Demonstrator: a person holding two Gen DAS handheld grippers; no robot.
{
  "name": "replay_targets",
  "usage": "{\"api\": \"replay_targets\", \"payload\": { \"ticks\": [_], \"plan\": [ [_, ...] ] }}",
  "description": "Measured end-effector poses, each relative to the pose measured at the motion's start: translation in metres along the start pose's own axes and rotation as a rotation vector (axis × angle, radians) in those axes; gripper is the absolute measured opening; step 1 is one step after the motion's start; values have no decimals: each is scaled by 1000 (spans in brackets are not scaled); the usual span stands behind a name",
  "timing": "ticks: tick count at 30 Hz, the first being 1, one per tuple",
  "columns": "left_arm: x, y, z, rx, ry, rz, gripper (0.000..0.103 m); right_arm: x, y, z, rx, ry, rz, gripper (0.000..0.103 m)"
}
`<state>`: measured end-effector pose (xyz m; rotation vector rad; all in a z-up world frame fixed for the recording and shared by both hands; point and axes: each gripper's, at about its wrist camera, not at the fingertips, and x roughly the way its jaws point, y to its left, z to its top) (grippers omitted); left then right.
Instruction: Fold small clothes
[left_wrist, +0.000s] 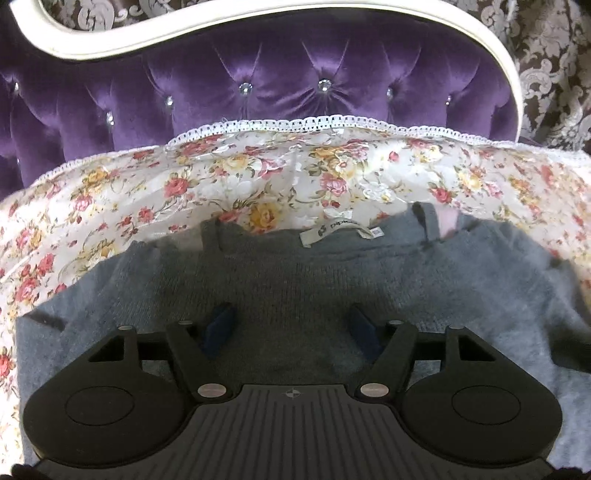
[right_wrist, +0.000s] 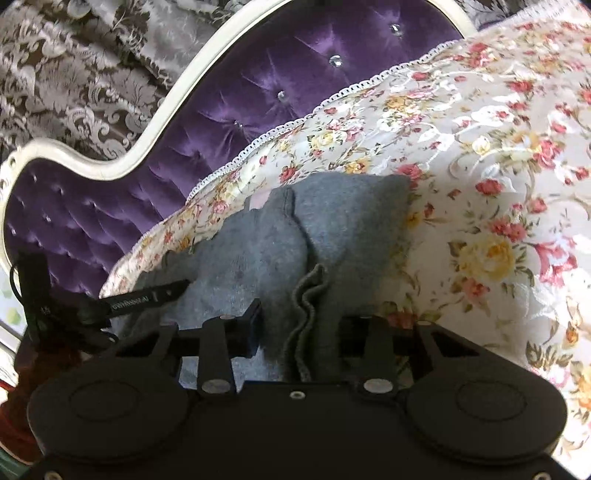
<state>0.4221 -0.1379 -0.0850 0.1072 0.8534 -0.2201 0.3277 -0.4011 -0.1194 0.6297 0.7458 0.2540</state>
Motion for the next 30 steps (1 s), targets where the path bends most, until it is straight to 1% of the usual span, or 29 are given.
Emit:
{"api": "replay_targets", "payload": {
  "ticks": [2, 4, 10, 13, 15, 17, 18, 19, 20, 22, 25, 28, 30],
  "plan": [
    [-13, 6, -3, -33, -9, -50, 59, 0, -1, 1, 9, 3, 4, 44],
    [-32, 11, -15, -65, -30, -94, 59, -1, -1, 1, 9, 7, 4, 44],
    [-79, 7, -63, -7, -74, -132, 59, 0, 0, 3, 15, 19, 2, 45],
    [-85, 9, -84, 6, -75, -129, 59, -1, 0, 2, 21, 25, 23, 50],
    [-76, 9, -90, 30, -42, -130, 59, -3, 1, 0, 23, 27, 28, 51],
    [-78, 10, -93, 57, -64, -133, 59, -5, 3, -1, 18, 26, 18, 51],
    [-81, 13, -93, 44, -64, -142, 59, -5, 6, -2, 11, 25, 6, 49],
    [-85, 17, -92, 17, -71, -158, 59, -6, 10, -2, -4, 26, -16, 43],
    [-91, 22, -94, -7, -83, -171, 59, -5, 15, -2, -24, 33, -37, 27],
    [-106, 34, -97, -39, -129, -161, 59, -6, 27, -1, -61, 39, -54, 27],
    [-126, 55, -106, -66, -184, -130, 60, -12, 47, 3, -103, 18, -98, 27],
    [-138, 82, -118, -117, -200, -100, 60, -16, 70, 10, -131, 18, -124, 27],
    [-143, 98, -127, -144, -196, -81, 60, -15, 88, 13, -162, 26, -137, 27]
  ]
}}
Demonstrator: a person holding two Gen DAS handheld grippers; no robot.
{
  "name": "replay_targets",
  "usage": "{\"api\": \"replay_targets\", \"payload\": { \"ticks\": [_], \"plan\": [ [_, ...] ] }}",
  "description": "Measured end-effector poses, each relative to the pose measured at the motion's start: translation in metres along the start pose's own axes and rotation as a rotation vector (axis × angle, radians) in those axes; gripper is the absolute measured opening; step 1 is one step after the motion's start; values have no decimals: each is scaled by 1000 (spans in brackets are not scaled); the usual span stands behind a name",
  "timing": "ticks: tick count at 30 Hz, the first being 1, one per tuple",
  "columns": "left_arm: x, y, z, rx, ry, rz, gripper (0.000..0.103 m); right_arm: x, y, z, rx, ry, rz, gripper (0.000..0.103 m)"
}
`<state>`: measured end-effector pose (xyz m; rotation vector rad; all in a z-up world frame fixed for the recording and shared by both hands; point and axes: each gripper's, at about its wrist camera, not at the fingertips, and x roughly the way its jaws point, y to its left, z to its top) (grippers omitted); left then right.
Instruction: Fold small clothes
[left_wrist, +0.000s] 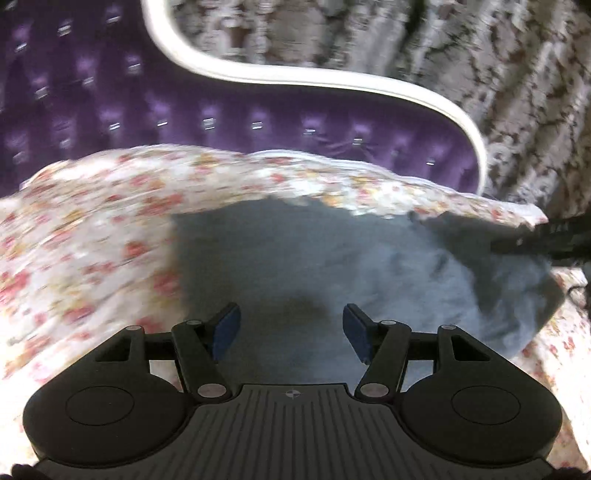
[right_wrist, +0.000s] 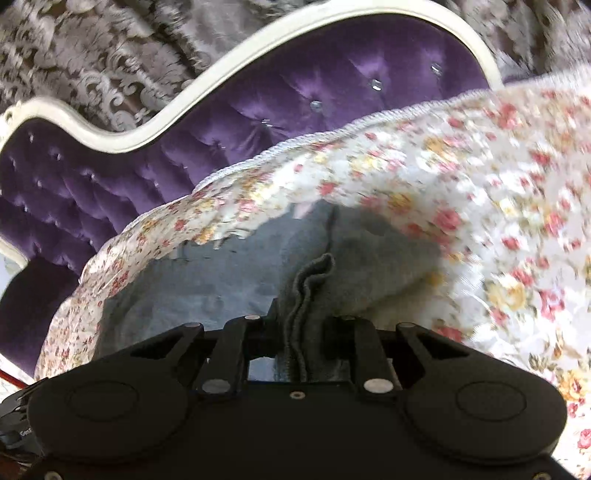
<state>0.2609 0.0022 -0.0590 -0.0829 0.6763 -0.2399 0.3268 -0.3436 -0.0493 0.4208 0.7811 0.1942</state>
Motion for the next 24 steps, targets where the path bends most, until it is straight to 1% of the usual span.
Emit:
{"api": "replay_targets", "payload": {
  "ticks": [2, 6, 10, 13, 18, 22, 24],
  "plan": [
    [-7, 17, -7, -24, 4, 14, 60, 1, 23, 4, -38, 5, 6, 27],
    [-20, 43, -22, -62, 15, 14, 60, 10, 71, 6, -102, 13, 35, 27],
    [-32, 62, -35, -92, 18, 14, 60, 29, 122, 1, -167, 26, 76, 26],
    [-37, 74, -42, -119, 22, 6, 60, 47, 154, -7, -191, 45, 111, 26],
    [-42, 91, -51, -159, 28, -6, 60, 78, 194, -22, -216, 78, 137, 26],
    [-43, 97, -54, -168, 36, -8, 60, 99, 221, -40, -270, 116, 123, 26],
    [-43, 98, -54, -167, 39, -7, 60, 106, 231, -47, -311, 133, 116, 35]
  ]
}}
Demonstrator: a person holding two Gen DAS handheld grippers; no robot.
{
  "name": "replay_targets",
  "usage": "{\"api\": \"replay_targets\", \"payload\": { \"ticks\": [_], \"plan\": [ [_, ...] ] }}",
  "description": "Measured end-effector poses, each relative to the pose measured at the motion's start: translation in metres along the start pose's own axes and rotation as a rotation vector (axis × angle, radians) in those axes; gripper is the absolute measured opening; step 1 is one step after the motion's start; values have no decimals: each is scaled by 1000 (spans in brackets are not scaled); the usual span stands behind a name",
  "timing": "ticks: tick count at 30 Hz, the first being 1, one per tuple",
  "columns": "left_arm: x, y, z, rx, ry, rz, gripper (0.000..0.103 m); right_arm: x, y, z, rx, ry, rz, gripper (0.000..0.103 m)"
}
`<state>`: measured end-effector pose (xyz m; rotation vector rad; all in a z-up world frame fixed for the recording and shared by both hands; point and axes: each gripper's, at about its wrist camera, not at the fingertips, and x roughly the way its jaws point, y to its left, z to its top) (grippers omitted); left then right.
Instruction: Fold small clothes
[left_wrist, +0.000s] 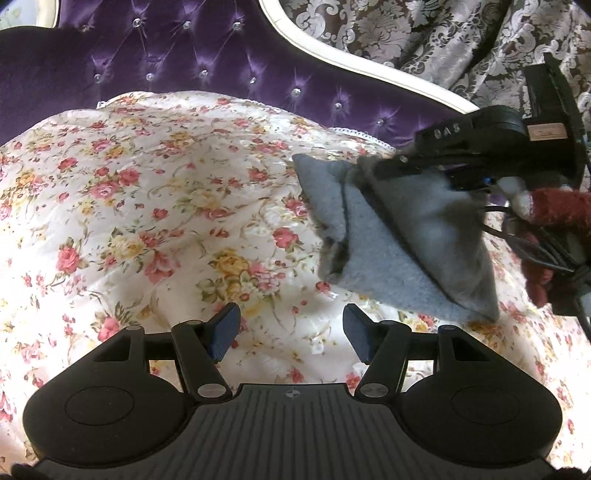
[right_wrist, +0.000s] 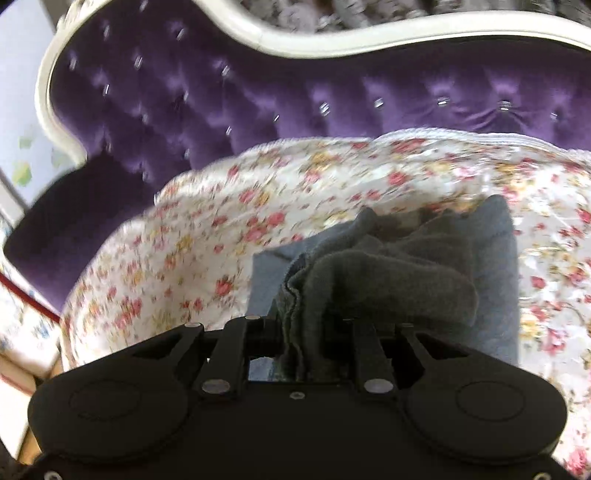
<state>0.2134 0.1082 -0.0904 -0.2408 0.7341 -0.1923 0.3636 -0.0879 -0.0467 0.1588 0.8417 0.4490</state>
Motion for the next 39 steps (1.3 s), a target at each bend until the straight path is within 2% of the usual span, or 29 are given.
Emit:
{"api": "replay_targets", "payload": {
  "ticks": [2, 3, 7, 10, 11, 13, 17, 22, 25, 30, 33, 34, 36, 39],
  "plan": [
    [-1, 1, 0, 4, 0, 3, 60, 4, 8, -3, -20, 6, 26, 45],
    [-2, 0, 0, 6, 0, 6, 60, 4, 10, -4, -20, -1, 71, 47],
    [-6, -4, 6, 27, -7, 12, 60, -19, 18, -3, -32, -80, 230, 47],
    [-12, -13, 14, 56, -28, 6, 60, -48, 16, 2, -47, -152, 269, 49],
    [-14, -16, 17, 68, -35, 1, 60, -56, 12, 2, -43, -171, 270, 54],
    [-18, -23, 26, 88, -51, -14, 60, -72, 0, 0, -29, -208, 249, 57],
    [-19, -38, 47, 112, -79, -36, 60, -87, -28, -18, -28, -232, 135, 58],
    [-10, -63, 72, 162, -117, -37, 60, -84, -49, -47, -40, -218, 35, 58],
    [4, -83, 81, 206, -115, -47, 60, -81, -50, -63, -74, -250, -40, 58],
    [36, -104, 69, 314, -101, -33, 60, -80, -53, -84, -57, -319, -139, 58],
    [60, -96, 53, 358, -39, 64, 60, -81, -56, -94, -50, -331, -167, 58],
    [69, -86, 49, 343, -10, 114, 60, -80, -57, -96, -50, -329, -176, 58],
    [81, -63, 44, 272, 40, 137, 63, -76, -57, -100, -54, -314, -185, 58],
    [82, -34, 40, 143, 68, 69, 67, -67, -46, -108, -111, -291, -194, 59]
  ]
}}
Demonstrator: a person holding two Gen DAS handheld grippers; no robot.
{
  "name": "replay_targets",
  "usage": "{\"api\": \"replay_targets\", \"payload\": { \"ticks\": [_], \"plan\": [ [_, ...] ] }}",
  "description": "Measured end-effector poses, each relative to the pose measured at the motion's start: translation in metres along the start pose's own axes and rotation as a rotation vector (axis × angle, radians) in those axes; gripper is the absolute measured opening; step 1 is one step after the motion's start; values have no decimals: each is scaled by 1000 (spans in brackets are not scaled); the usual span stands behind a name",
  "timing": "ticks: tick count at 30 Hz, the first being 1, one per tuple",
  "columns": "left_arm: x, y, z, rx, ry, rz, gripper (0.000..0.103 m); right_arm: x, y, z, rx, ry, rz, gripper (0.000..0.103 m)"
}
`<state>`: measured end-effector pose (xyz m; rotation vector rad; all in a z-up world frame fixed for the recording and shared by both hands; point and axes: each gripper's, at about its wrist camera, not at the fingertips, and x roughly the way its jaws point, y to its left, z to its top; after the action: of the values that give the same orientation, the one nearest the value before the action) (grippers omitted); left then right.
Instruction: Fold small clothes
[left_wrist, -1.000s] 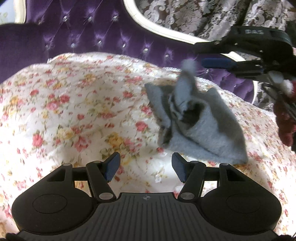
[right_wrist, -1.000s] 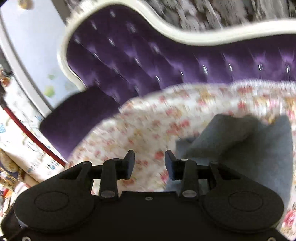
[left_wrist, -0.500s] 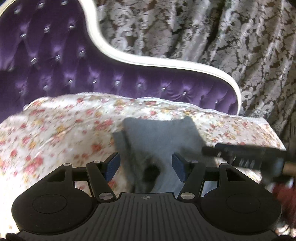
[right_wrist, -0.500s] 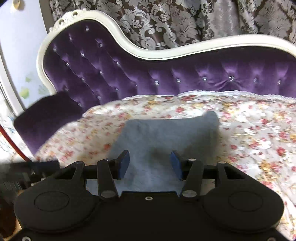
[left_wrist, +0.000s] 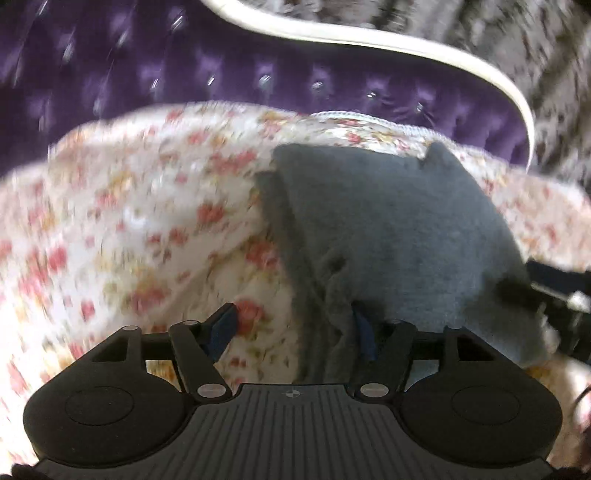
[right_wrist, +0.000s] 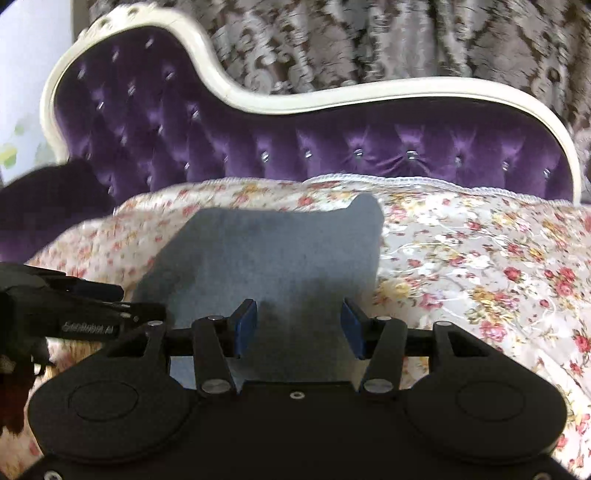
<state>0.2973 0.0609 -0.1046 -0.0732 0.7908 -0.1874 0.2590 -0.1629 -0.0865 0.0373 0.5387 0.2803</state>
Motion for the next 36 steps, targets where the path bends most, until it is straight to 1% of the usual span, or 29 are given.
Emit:
{"api": "replay_targets", "payload": {
  "ticks": [1, 2, 3, 5, 7, 9, 11, 12, 14, 16, 18, 19, 22, 23, 26, 28, 29, 30, 32, 33, 34, 36],
  "plan": [
    [-1, 2, -1, -3, 2, -4, 67, 2, 6, -2, -17, 4, 6, 60],
    [-3, 1, -2, 9, 3, 1, 67, 4, 11, -4, -36, 9, 11, 66],
    [-3, -1, -3, 21, 3, 9, 67, 6, 17, -7, -58, 12, 12, 69],
    [-4, -2, -6, 26, 5, 14, 67, 11, 31, -11, -124, 22, 9, 70],
    [-5, 0, -7, 18, 3, 11, 67, 15, 41, -18, -173, 48, 11, 74],
    [-4, -2, -5, 9, 1, 7, 67, 14, 49, -25, -228, 77, 30, 77],
    [-4, -1, -4, 10, 0, 6, 67, 7, 53, -29, -301, 96, 56, 77],
    [-3, -2, -3, 11, -1, 8, 67, 3, 51, -28, -304, 100, 74, 77],
    [-4, -3, -5, 8, -5, 11, 67, -8, 40, -19, -248, 74, 99, 75],
    [-5, -4, -7, 4, -10, 13, 67, -16, 25, -5, -167, 13, 114, 75],
    [-6, -3, -9, -4, -16, 13, 68, -18, 12, 11, -97, -37, 138, 76],
    [-7, -3, -10, -7, -20, 13, 68, -14, 6, 21, -71, -46, 158, 76],
    [-8, -4, -12, -11, -29, 16, 68, 12, -7, 41, -31, -17, 247, 76],
    [-8, -4, -12, -13, -31, 15, 68, 25, -10, 45, -22, 4, 261, 76],
    [-9, -4, -13, -24, -34, 11, 68, 74, -20, 54, -3, 104, 234, 76],
    [-10, -4, -13, -27, -34, 11, 68, 107, -32, 61, 33, 159, 216, 76],
    [-10, -4, -13, -28, -33, 11, 69, 117, -36, 65, 47, 170, 211, 76],
    [-10, -4, -13, -30, -32, 11, 69, 127, -40, 73, 56, 175, 187, 76],
    [-10, -3, -12, -33, -24, 2, 69, 135, -47, 82, 52, 192, 125, 76],
    [-10, -2, -10, -37, -18, -8, 69, 132, -51, 85, 55, 180, 112, 76],
    [-11, 1, -7, -53, -10, -34, 69, 128, -55, 88, 66, 161, 106, 76],
    [-14, 10, -3, -111, 8, -104, 68, 111, -65, 89, 113, 123, 133, 76]
  ]
}}
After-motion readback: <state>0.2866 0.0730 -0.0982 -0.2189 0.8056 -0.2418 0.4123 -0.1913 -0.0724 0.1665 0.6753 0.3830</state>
